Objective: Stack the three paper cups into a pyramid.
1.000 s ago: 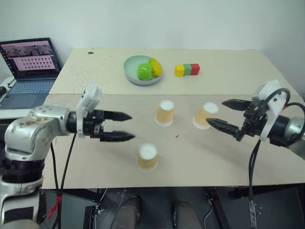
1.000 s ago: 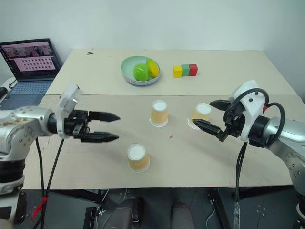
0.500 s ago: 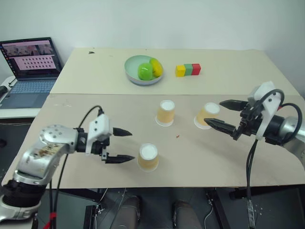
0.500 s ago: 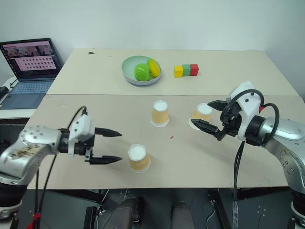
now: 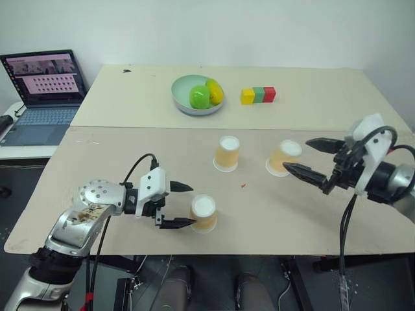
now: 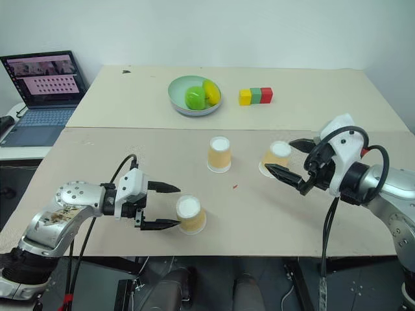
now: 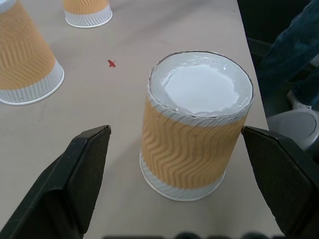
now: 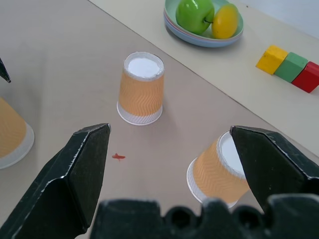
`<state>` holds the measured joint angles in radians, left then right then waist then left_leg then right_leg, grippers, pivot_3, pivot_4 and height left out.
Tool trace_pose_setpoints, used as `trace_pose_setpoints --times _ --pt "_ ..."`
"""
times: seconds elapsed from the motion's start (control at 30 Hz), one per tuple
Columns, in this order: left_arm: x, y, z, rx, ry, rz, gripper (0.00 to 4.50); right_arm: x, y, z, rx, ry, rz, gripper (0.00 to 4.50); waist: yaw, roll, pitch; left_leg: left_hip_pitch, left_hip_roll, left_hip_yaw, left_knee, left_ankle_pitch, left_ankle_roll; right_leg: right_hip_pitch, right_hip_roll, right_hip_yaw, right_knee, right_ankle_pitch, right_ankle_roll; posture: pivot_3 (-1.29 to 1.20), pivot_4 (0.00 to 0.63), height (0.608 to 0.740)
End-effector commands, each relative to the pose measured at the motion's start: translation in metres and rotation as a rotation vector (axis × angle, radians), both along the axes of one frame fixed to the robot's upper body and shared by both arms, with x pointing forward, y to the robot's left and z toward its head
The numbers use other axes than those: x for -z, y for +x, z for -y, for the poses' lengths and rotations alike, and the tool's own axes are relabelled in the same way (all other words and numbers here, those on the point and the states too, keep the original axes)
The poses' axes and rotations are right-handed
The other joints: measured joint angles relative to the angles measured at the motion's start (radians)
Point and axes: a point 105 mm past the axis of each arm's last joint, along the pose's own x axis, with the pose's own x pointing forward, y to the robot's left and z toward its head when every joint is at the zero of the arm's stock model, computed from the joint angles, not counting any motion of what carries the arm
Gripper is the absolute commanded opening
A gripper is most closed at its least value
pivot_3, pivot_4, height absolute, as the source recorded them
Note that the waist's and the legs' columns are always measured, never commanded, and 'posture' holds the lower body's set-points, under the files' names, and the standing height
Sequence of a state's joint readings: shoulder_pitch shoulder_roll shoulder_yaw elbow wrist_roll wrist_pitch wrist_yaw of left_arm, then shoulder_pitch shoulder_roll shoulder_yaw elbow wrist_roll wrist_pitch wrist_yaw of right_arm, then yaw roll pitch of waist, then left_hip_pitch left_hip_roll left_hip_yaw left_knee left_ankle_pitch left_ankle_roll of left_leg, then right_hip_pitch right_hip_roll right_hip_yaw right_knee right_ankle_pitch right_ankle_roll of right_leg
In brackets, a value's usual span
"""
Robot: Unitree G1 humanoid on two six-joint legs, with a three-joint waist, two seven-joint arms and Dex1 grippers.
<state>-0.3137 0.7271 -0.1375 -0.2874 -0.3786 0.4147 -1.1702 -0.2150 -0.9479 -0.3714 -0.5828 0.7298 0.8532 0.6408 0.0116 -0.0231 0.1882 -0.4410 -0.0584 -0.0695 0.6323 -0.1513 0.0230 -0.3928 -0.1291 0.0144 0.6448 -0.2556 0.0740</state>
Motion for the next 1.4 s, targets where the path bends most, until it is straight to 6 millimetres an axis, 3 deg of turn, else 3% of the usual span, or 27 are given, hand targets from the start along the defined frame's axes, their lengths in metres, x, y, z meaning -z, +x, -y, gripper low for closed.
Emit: trace_pose_setpoints --times 0.03,0.67,0.7,0.9,1.03,1.2,1.3,1.4 --pt "-0.007 0.004 0.008 0.036 -0.034 0.024 4.48 -0.014 -0.007 0.002 0.026 -0.018 0.060 4.50 0.000 0.000 0.000 0.000 0.000 0.000 0.000 0.000 0.000 0.000 0.000 0.000 0.000 0.000 0.000 0.00 0.150 0.740" --pt "-0.016 0.022 0.045 0.185 -0.056 0.067 4.48 -0.018 -0.016 0.005 0.081 -0.020 0.079 4.50 -0.002 0.000 0.000 0.000 0.000 0.000 0.001 0.000 0.000 0.002 0.000 0.000 0.000 0.000 0.000 0.00 0.150 0.740" --pt "-0.016 0.023 0.045 0.186 -0.052 0.071 4.23 -0.018 -0.017 0.005 0.083 -0.019 0.079 4.50 -0.002 0.000 0.000 0.000 0.000 0.000 0.001 0.000 0.000 0.002 0.000 0.000 0.000 0.000 0.000 0.00 0.150 0.740" --pt "-0.014 0.023 0.042 0.196 -0.032 0.073 2.64 -0.017 -0.018 0.005 0.090 -0.018 0.077 4.50 -0.002 0.000 0.000 0.000 0.000 0.000 0.001 0.000 0.000 0.002 0.000 0.000 0.000 0.000 0.000 0.00 0.150 0.740" --pt "-0.018 0.030 0.039 0.164 -0.027 0.100 2.59 -0.017 -0.016 0.005 0.088 -0.015 0.077 4.50 -0.002 0.000 0.000 0.000 0.000 0.000 0.001 0.000 0.000 0.002 0.000 0.000 0.000 0.000 0.000 0.00 0.150 0.740" --pt "-0.051 0.056 0.025 0.033 -0.067 0.167 2.59 -0.015 -0.011 0.003 0.068 -0.009 0.070 4.50 -0.002 0.000 0.000 0.000 0.000 0.000 0.002 0.000 0.000 0.002 0.001 -0.001 0.001 0.000 0.000 0.00 0.150 0.740" --pt "-0.053 0.060 0.013 0.000 -0.034 0.200 2.59 -0.015 -0.007 0.000 0.049 0.001 0.073 4.50 -0.009 0.000 0.000 0.000 0.000 0.000 0.002 0.000 0.000 0.002 0.001 -0.001 0.000 0.000 0.001 0.00 0.150 0.740" --pt "-0.046 0.080 -0.012 -0.150 0.006 0.171 2.59 -0.014 -0.003 -0.005 0.028 0.009 0.074 4.50 -0.014 0.000 0.000 0.001 0.000 0.000 0.001 0.000 0.000 0.002 0.001 -0.001 0.001 0.000 0.001 0.00 0.150 0.740"
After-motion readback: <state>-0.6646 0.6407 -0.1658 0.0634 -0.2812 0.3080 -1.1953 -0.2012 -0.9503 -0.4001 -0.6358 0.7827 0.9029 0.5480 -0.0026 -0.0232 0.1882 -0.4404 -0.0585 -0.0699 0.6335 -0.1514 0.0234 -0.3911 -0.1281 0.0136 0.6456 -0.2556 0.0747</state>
